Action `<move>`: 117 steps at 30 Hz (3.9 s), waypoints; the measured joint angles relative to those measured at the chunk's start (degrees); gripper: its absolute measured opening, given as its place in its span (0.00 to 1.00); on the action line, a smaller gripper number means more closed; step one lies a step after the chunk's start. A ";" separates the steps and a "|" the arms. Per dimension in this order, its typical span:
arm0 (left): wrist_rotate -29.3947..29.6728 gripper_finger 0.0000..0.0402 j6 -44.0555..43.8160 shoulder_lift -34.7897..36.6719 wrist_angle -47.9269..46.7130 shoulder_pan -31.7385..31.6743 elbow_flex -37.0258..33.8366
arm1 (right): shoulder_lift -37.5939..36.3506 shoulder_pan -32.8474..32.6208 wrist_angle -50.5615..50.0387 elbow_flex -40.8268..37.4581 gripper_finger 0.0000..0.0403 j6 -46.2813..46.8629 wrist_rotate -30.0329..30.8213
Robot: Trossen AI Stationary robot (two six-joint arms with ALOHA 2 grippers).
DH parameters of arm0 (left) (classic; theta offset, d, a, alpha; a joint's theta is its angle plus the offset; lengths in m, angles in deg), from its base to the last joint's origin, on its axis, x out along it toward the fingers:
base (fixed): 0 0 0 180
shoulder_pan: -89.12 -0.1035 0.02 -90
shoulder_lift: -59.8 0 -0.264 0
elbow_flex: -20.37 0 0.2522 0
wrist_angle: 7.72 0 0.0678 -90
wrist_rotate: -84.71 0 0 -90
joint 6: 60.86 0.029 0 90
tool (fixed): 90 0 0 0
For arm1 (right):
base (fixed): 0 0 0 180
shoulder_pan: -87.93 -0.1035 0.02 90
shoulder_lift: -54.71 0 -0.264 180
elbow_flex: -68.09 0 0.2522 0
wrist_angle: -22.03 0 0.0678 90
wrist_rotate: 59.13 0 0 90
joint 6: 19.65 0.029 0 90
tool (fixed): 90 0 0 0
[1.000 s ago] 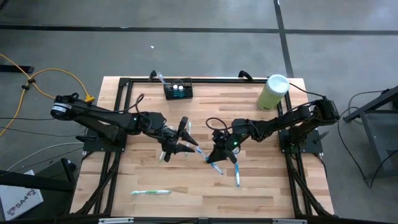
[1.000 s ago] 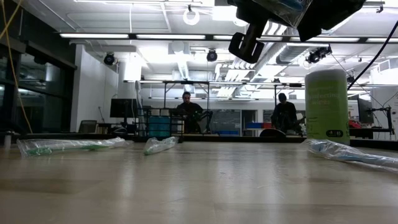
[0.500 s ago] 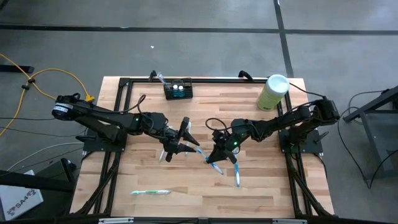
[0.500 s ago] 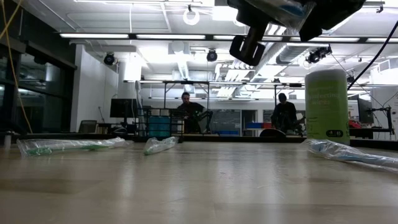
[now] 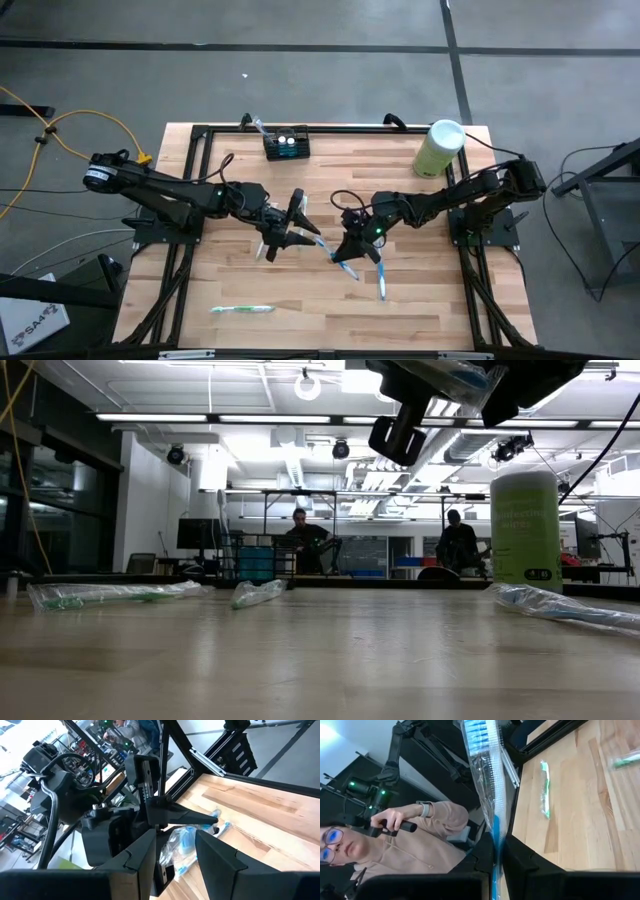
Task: Pick & Place toothbrushing station
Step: Put the right blue toothbrush into the wire organizer
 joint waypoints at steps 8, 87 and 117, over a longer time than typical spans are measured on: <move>-0.02 0.33 -0.22 0.00 -0.02 0.00 0.00 | 0.00 0.01 0.39 0.00 0.04 -0.02 -0.20; -0.07 0.00 -2.60 0.00 -0.04 0.00 0.00 | 0.00 0.00 0.19 0.00 0.39 -1.51 2.76; 13.79 0.00 -5.32 6.59 -13.60 -0.62 -0.02 | 0.02 -0.74 -13.97 0.00 0.37 -4.50 1.23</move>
